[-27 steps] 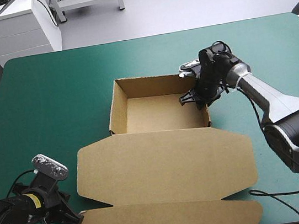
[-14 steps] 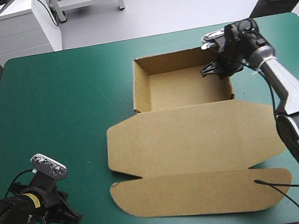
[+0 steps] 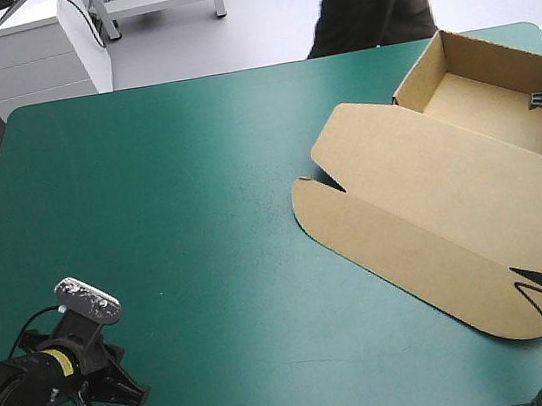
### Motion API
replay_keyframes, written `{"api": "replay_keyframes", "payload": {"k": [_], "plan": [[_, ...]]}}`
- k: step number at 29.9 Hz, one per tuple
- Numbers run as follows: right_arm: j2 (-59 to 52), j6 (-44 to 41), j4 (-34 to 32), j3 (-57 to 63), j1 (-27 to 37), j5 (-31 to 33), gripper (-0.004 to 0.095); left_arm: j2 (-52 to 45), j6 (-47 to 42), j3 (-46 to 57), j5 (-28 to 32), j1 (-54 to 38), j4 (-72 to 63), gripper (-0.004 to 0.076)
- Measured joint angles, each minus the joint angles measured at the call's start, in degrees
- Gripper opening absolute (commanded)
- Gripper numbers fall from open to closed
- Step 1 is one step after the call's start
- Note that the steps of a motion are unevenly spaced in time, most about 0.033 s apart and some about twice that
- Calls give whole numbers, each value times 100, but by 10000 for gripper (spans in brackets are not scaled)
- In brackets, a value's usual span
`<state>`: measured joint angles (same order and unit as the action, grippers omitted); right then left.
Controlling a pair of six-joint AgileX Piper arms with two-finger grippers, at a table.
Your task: Fold the box
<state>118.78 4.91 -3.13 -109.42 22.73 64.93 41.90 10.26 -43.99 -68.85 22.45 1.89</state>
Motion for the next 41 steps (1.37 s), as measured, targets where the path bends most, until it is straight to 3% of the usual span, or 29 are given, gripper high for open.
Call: {"api": "replay_keyframes", "payload": {"k": [8, 11, 13, 18, 20, 28, 35, 38, 41], "plan": [[76, 61, 47, 0, 60, -55, -19, 0, 0, 0, 45, 0, 0, -8], [76, 61, 47, 0, 60, -67, 55, 0, 0, 0, 45, 0, 0, -8], [76, 61, 47, 0, 66, -67, 217, 0, 0, 0, 45, 0, 0, -8], [76, 20, -91, 0, 191, -57, 793, 0, -15, 0, -33, 0, 0, -8], [76, -49, -179, 0, 261, -62, 943, 0, -18, 0, -65, 0, 0, -8], [-386, -491, -537, -304, 343, -62, 931, 0, -85, 0, -60, 0, 0, -8], [-1213, -127, 278, -784, 343, 154, 898, 0, -97, 0, 97, 0, 0, -8], [-1523, 64, 785, -904, 343, 338, 737, 0, -98, 0, 157, 0, 0, -8], [-1794, 288, 1221, -927, 343, 598, 436, 0, -103, 0, 249, 0, 0, -8]]}}
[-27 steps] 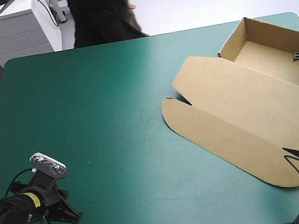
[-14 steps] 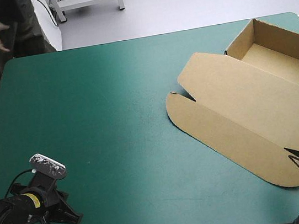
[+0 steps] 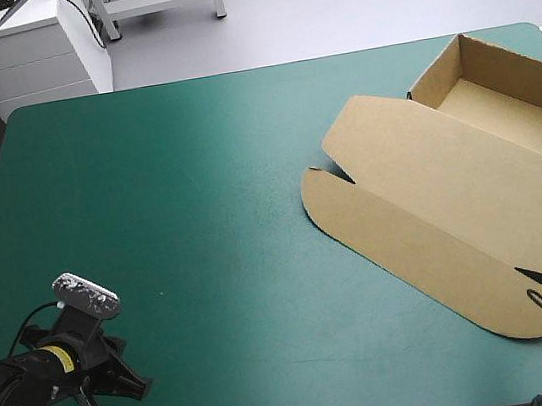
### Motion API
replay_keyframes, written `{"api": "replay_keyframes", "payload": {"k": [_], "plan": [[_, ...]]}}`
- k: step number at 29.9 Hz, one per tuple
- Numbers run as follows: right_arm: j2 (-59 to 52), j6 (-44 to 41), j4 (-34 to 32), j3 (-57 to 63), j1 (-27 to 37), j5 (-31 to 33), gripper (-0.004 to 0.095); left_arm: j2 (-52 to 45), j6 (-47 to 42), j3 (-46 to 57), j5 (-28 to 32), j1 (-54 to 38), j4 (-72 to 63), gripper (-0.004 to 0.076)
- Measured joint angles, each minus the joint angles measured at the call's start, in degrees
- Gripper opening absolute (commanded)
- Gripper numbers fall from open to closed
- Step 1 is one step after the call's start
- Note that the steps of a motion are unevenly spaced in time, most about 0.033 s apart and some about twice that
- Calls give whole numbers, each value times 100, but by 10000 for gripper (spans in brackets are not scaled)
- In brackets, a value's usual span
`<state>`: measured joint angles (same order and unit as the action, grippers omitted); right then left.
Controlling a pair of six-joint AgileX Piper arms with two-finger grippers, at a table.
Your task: Fold the box
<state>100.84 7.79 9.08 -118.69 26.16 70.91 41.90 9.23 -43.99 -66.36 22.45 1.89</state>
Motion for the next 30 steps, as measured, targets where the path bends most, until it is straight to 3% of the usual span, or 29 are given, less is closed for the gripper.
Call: {"api": "replay_keyframes", "payload": {"k": [3, 5, 9, 14, 22, 30], "plan": [[-181, 89, 357, -4, 0, 87, 107, 0, 0, 0, 54, 0, 6, -8], [-299, 227, 707, -4, 0, 87, -16, 0, 0, 0, 86, 0, 6, -8], [-506, 492, 1370, -4, -67, 87, -14, 0, 0, 0, 143, 0, 13, -8], [-789, 596, 1390, -4, -627, 87, -14, 0, 0, 0, 168, 0, 13, -8], [-1199, 615, 747, 302, -2643, 87, -14, 0, 0, 0, 231, 0, 13, -8], [-1925, 615, 93, 1821, -4579, 87, -14, 0, -6, 0, 475, 0, -4, -8]]}}
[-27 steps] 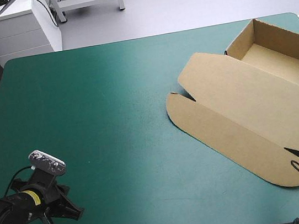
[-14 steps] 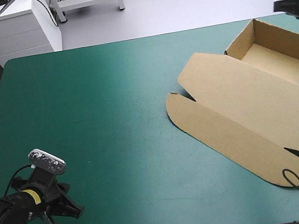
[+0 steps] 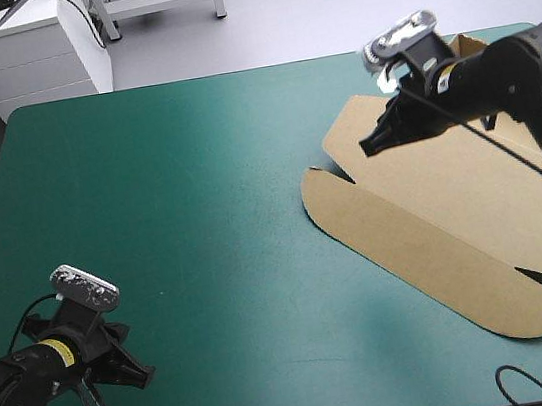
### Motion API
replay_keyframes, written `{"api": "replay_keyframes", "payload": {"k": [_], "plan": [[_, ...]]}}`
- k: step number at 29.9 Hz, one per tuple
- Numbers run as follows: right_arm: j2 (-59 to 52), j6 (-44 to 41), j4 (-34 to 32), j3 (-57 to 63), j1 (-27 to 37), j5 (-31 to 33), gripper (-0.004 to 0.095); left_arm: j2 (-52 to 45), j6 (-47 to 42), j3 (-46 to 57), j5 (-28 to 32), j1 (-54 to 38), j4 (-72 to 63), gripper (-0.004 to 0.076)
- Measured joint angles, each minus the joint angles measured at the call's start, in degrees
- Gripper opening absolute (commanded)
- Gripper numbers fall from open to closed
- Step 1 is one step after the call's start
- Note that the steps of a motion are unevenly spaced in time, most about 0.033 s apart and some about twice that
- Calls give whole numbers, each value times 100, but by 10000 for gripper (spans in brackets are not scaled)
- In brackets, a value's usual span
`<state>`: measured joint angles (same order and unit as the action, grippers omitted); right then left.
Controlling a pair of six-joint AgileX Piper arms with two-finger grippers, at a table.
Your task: Fold the box
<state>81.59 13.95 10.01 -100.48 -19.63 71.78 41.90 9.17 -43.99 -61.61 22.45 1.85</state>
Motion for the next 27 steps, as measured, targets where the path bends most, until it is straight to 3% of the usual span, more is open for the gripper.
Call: {"api": "replay_keyframes", "payload": {"k": [6, 18, 27], "plan": [[-989, -112, -29, 1486, -610, -157, -13, -140, -19, 128, 136, 0, -25, -8], [-3537, -784, -406, 4497, -656, -944, -14, -1420, -36, 824, 244, 0, -281, -8], [-5464, -823, -556, 6186, -656, -1406, -14, -1938, -42, 1164, 244, 0, -286, -8]]}}
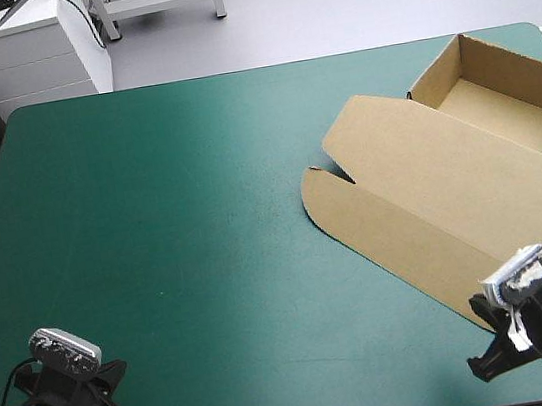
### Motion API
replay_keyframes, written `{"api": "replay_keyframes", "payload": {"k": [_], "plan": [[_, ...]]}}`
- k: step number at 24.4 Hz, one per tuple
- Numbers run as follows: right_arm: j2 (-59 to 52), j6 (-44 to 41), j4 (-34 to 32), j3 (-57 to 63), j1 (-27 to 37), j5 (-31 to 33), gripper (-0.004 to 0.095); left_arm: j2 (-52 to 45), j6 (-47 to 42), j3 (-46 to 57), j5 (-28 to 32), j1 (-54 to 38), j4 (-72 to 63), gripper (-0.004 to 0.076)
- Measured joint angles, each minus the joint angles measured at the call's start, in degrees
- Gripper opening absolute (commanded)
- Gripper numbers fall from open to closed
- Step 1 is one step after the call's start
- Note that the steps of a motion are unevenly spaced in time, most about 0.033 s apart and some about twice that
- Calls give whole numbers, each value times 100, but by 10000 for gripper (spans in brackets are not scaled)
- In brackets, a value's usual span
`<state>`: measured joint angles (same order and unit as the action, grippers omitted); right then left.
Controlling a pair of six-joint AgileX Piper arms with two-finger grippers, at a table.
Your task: Fold the box
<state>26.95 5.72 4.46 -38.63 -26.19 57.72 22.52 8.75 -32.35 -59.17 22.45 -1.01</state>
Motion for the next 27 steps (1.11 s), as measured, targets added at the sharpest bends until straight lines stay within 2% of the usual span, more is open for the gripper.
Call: {"api": "replay_keyframes", "payload": {"k": [6, 11, 27], "plan": [[-1132, 18, -79, 666, 0, -7, -14, -62, -6, 11, -6, 0, -16, -8], [-1592, 18, -79, 907, 0, -9, -14, -62, -12, 11, -6, 0, -173, -8], [-1678, 12, -120, 1126, -6, 296, -14, -111, -12, 396, 3, 0, -301, -8]]}}
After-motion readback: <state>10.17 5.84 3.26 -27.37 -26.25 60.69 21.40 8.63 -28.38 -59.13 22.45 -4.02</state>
